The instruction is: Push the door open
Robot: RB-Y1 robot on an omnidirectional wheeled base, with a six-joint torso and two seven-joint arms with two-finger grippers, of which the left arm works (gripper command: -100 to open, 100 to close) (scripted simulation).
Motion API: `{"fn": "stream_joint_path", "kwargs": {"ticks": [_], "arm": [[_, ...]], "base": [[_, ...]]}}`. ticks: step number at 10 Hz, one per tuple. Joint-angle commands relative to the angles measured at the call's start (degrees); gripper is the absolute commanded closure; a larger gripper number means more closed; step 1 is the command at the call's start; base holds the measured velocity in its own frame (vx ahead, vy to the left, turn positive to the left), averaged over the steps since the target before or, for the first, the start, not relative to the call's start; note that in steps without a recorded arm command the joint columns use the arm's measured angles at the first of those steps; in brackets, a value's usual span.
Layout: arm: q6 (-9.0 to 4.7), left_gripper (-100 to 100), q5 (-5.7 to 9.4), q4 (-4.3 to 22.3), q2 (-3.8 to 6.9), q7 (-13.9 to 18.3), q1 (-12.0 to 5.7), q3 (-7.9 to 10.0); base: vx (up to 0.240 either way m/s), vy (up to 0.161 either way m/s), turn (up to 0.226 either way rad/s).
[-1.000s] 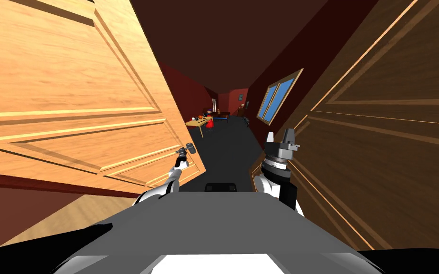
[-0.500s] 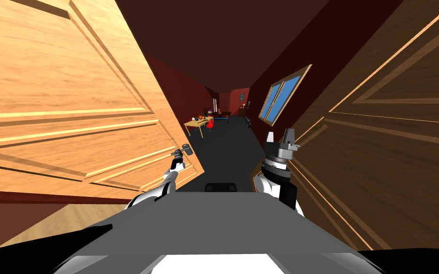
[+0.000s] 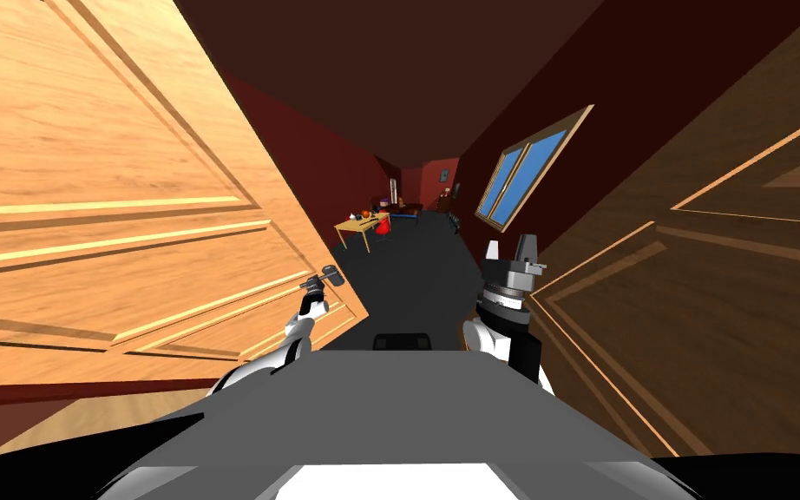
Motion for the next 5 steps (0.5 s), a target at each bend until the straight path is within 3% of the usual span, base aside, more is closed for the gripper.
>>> {"fn": "stream_joint_path", "kwargs": {"ticks": [1,3,5], "arm": [[-0.57,100,0.15,1.9,1.17,0.2,-0.57,0.66],[-1.04,100,0.48,2.8,3.08,1.5,0.25,1.57],[-1.29,100,0.66,3.3,4.06,2.1,0.67,2.03]], "base": [[0.130,-0.038,0.043],[0.170,-0.072,0.032],[0.144,-0.071,0.050]]}}
